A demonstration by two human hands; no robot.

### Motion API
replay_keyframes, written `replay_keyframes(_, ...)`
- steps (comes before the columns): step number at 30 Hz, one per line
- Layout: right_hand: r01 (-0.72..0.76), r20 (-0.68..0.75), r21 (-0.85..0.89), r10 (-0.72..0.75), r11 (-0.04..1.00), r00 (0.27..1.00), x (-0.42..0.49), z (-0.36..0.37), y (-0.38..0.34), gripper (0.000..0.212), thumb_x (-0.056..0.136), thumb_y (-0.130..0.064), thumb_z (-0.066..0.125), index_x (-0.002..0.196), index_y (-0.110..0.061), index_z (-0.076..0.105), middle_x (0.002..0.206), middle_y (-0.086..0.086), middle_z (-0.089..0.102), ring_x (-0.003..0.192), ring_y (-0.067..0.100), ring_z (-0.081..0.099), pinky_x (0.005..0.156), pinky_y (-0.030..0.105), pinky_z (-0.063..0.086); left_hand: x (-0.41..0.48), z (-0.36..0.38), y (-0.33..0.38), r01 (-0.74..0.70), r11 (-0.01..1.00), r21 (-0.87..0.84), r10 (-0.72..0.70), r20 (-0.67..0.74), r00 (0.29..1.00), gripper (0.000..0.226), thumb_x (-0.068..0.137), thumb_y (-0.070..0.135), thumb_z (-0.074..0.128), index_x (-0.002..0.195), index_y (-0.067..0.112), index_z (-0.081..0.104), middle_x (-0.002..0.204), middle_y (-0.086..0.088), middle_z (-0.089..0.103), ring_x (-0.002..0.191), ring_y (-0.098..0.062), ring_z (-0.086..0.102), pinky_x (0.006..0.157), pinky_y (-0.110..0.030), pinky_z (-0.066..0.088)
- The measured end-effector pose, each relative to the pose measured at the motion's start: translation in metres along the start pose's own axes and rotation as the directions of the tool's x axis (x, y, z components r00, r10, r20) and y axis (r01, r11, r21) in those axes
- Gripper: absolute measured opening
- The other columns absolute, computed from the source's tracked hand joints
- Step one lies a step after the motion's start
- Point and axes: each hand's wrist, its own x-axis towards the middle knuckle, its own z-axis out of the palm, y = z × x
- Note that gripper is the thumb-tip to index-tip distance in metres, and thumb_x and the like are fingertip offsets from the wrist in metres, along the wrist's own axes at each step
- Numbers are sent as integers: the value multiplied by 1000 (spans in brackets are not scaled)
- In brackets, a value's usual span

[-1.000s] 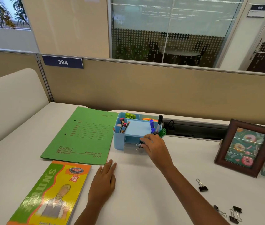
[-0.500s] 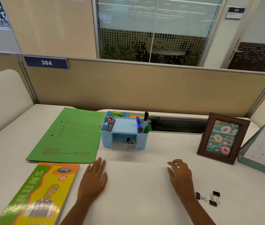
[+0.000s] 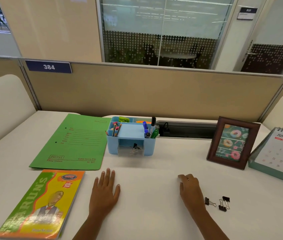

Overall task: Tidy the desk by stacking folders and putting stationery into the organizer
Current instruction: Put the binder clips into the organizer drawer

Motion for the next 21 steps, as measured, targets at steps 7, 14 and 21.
replay_keyframes(7,289,-109,240,-270,927,956,28,-6,-84,16,73,0,64,86,-7,70,79,5,66,75,14,59,65,13,46,0,-2,-2,-9,999,-32,11,41,999,58,96,43,9,125,9,47,125,-14,59,119,-22,36,111,-25,-3)
replay_keyframes(14,443,-56,202,-441,874,896,84,-18,-141,30,61,2,80,89,-2,69,84,14,67,76,27,66,56,28,57,-1,-2,-3,-10,999,-39,10,-8,1000,51,86,39,31,127,11,46,126,-12,58,120,-20,35,110,-24,-3)
replay_keyframes(21,413,89,172,-432,894,897,106,-5,-149,33,88,-4,55,121,-4,54,129,16,49,120,27,46,92,34,48,-1,-5,-1,-22,999,-42,22,-6,1000,54,79,39,37,127,14,43,125,-11,59,119,-19,36,110,-23,-3)
